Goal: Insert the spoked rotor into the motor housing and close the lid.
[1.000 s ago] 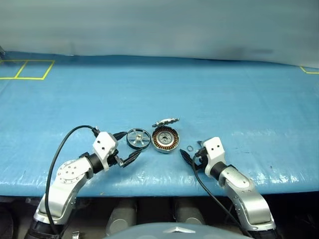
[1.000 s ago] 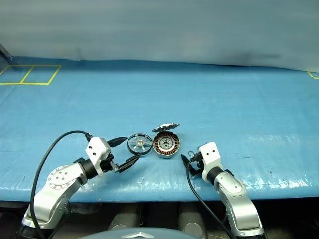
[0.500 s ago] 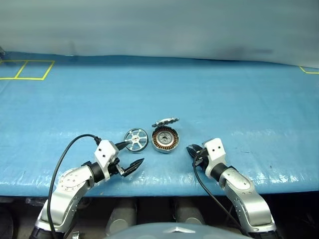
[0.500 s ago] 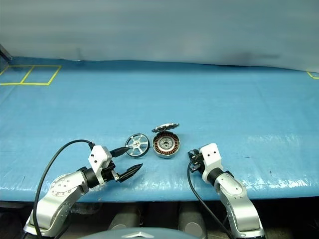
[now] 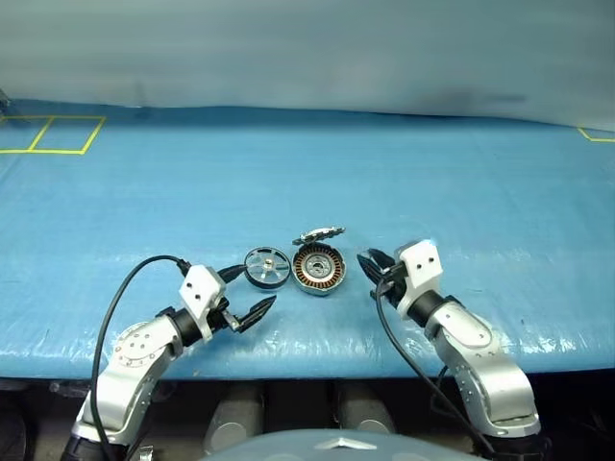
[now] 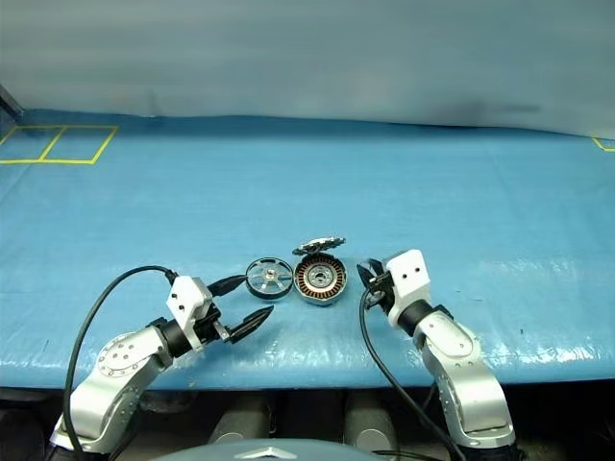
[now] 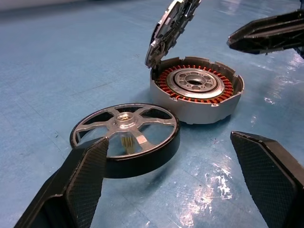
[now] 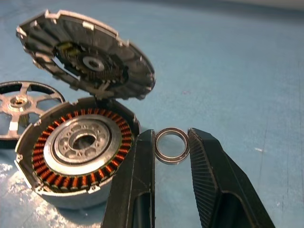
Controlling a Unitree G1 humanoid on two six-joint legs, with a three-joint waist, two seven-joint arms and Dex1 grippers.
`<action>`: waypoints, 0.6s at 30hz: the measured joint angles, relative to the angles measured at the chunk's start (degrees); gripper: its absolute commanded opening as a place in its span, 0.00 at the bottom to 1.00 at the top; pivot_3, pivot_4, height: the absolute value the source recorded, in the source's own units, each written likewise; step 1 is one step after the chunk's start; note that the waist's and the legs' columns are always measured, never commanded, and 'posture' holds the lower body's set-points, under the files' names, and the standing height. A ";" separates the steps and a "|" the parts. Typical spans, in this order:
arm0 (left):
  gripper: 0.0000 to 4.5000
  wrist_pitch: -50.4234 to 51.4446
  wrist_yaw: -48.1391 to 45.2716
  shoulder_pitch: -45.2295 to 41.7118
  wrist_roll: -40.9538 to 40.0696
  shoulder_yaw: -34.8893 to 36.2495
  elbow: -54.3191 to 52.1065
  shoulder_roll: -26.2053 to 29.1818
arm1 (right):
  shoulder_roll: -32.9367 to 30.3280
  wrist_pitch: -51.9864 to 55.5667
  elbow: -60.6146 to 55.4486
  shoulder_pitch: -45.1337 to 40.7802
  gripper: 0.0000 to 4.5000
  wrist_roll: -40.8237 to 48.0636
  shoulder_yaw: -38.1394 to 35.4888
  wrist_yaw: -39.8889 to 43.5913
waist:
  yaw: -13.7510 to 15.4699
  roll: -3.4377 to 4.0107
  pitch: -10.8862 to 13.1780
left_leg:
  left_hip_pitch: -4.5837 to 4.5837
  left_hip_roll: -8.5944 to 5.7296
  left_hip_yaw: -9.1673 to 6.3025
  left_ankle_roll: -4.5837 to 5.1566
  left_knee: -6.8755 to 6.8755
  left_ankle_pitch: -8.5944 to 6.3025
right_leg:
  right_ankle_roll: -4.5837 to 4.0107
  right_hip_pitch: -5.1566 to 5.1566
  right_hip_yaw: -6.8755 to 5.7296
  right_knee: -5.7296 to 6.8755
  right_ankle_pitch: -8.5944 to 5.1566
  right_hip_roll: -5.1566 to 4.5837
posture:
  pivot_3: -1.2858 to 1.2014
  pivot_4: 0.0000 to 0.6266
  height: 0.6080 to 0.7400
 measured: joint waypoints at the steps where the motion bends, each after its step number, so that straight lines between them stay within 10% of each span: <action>1: 1.00 0.01 -0.06 -0.21 -0.01 0.02 0.00 0.01 | -0.05 0.75 -0.58 -0.51 0.15 0.41 0.07 0.04 | 0.00 0.00 0.00 | -0.02 0.00 0.00 0.00 0.00 0.00 | 0.00 -0.02 0.00 0.00 0.00 0.00 | 0.52 0.24 1.00; 18: 1.00 0.30 -0.43 0.05 -0.24 0.32 -0.37 0.37 | 0.53 5.76 2.68 -6.56 0.15 1.49 10.73 0.84 | -0.15 0.00 0.00 | 0.00 0.01 0.03 0.00 -0.02 0.00 | 0.00 -0.04 0.01 0.00 0.00 0.02 | 0.52 0.24 1.00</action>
